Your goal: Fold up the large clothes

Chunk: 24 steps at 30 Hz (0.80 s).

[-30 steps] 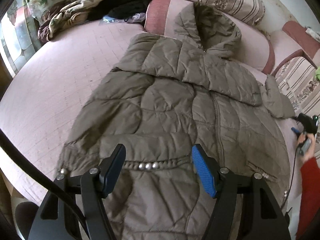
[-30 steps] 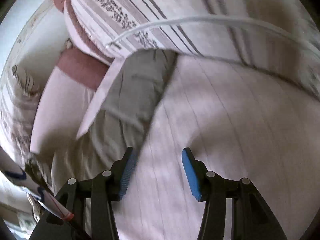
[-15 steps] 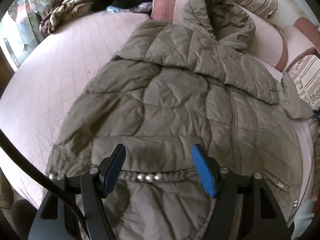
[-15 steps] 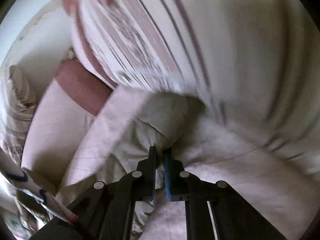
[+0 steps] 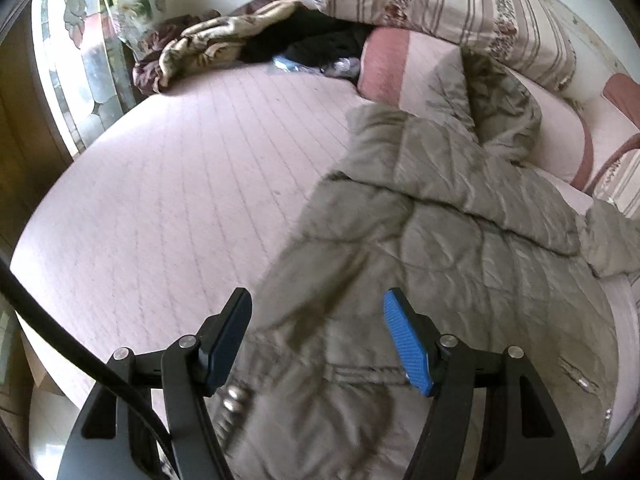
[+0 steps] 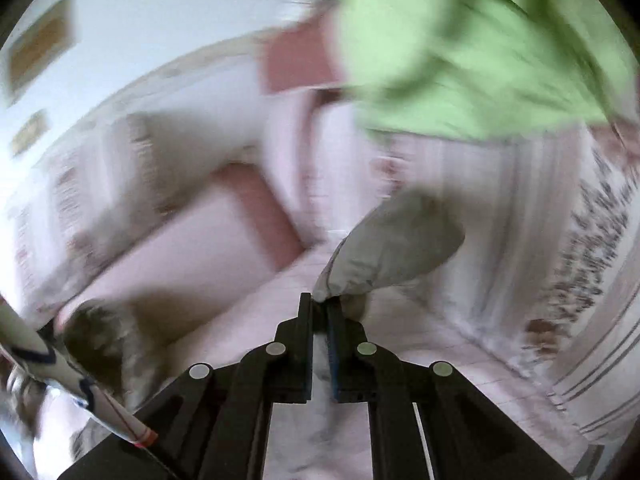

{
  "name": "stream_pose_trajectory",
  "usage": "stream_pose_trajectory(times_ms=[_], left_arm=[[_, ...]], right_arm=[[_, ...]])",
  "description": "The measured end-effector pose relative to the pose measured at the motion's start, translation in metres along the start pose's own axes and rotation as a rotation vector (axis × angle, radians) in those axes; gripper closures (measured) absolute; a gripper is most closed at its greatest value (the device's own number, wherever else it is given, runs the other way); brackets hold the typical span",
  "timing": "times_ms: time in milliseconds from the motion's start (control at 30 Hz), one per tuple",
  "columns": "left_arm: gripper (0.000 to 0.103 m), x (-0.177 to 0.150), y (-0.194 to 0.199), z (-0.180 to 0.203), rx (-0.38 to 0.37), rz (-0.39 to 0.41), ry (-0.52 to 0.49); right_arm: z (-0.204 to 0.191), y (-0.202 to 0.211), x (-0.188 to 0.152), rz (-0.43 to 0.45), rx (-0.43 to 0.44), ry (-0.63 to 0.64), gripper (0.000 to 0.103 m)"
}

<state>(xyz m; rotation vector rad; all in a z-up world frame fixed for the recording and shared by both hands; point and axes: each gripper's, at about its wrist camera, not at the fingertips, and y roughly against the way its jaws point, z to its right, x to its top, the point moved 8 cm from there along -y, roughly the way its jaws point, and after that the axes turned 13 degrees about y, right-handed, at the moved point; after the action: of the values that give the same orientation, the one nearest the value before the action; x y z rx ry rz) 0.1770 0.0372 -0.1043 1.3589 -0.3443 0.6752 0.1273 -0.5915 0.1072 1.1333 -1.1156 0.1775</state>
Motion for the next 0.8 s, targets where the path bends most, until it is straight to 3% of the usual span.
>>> stream_pose_trajectory(times_ms=[133, 233, 267, 367, 467, 567, 633, 800], left_arm=[[0.035, 0.015, -0.006, -0.011, 0.015, 0.057, 0.000], [0.035, 0.024, -0.012, -0.023, 0.005, 0.074, 0.026], [0.035, 0.026, -0.014, -0.029, -0.003, 0.075, 0.044], [0.035, 0.025, -0.021, -0.047, -0.022, 0.073, 0.088], [0.035, 0.023, -0.033, -0.067, 0.012, 0.066, 0.106], [0.035, 0.028, -0.037, -0.077, -0.013, 0.042, 0.145], [0.035, 0.033, -0.034, -0.082, -0.011, 0.063, 0.157], [0.035, 0.036, -0.033, -0.086, -0.023, 0.068, 0.167]], right_arm=[[-0.112, 0.032, -0.003, 0.014, 0.162, 0.146, 0.097], [-0.214, 0.052, -0.028, -0.010, 0.307, 0.258, 0.097], [-0.232, 0.057, -0.035, -0.018, 0.333, 0.285, 0.097], [-0.318, 0.061, -0.077, -0.058, 0.426, 0.408, 0.097], [-0.400, 0.054, -0.136, -0.132, 0.517, 0.507, 0.097], [-0.460, 0.033, -0.196, -0.207, 0.546, 0.617, 0.097], [-0.479, 0.015, -0.235, -0.259, 0.534, 0.683, 0.097], [-0.488, -0.020, -0.305, -0.379, 0.506, 0.778, 0.095]])
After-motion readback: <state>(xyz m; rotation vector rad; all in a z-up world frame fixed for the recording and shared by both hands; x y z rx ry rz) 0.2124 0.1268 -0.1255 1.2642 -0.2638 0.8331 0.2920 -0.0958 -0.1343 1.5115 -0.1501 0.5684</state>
